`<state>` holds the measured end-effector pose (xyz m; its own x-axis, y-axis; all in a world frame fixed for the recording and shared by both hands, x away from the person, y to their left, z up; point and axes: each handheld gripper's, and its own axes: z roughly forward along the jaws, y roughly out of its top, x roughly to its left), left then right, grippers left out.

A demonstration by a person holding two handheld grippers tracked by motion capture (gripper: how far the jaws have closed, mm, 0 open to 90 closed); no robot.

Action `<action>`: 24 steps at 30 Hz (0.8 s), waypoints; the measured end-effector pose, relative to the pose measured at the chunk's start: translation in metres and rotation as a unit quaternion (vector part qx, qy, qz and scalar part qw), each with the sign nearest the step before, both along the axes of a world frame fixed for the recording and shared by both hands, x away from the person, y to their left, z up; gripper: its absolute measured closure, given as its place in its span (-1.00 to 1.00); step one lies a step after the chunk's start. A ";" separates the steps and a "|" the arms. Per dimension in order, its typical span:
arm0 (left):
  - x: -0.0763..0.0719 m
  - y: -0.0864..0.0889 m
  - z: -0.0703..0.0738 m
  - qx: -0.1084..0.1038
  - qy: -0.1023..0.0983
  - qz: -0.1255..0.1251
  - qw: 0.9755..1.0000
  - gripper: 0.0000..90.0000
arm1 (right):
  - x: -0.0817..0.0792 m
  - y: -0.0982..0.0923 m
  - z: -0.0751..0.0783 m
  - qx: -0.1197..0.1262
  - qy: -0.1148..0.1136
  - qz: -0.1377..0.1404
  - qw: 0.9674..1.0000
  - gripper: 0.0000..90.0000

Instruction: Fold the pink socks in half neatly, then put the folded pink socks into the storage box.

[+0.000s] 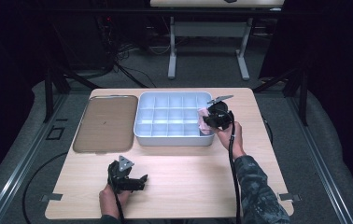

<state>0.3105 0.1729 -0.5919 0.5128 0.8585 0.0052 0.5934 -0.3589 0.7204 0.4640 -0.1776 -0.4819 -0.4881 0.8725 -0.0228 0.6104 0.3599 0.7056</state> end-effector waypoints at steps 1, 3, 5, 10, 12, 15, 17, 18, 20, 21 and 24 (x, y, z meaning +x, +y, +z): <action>0.000 0.000 0.000 0.000 0.000 0.000 1.000 -0.92 | 0.000 0.000 -0.001 -0.002 0.002 0.001 1.000 0.71; 0.000 0.000 0.000 0.000 0.000 0.000 1.000 -0.92 | 0.001 0.001 -0.002 -0.004 0.003 0.002 1.000 0.71; 0.000 0.000 0.000 0.000 0.000 0.001 1.000 -0.92 | 0.001 0.001 -0.003 -0.005 0.004 0.002 1.000 0.71; 0.000 0.000 0.000 0.000 0.000 0.000 1.000 -0.92 | 0.002 0.001 -0.005 -0.009 0.003 -0.001 1.000 0.71; 0.000 0.000 0.000 0.000 0.000 0.000 1.000 -0.92 | 0.001 0.001 -0.006 -0.012 0.008 -0.001 1.000 0.71; 0.000 0.000 0.000 0.000 0.000 0.000 1.000 -0.92 | 0.001 0.001 -0.008 -0.019 0.013 0.000 1.000 0.71; 0.000 0.000 0.000 0.000 0.000 0.000 1.000 -0.92 | 0.000 0.002 -0.009 -0.023 0.010 0.000 1.000 0.71; 0.000 0.000 0.000 0.000 0.000 0.000 1.000 -0.92 | -0.001 0.003 -0.014 -0.035 0.011 0.003 0.999 0.70; 0.000 0.000 0.000 -0.001 0.000 0.001 1.000 -0.92 | -0.002 0.003 -0.017 -0.041 0.013 0.005 0.999 0.70; 0.000 0.000 0.000 0.000 0.000 0.000 1.000 -0.92 | -0.003 0.002 -0.018 -0.036 0.016 0.002 0.999 0.70; 0.000 0.000 0.000 -0.001 0.000 0.001 1.000 -0.92 | -0.003 0.001 -0.018 -0.037 0.019 0.005 0.999 0.70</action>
<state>0.3104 0.1727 -0.5920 0.5107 0.8598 0.0028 0.5945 -0.3555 0.7212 0.4611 -0.1765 -0.5003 -0.4987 0.8641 -0.0676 0.6321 0.4160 0.6537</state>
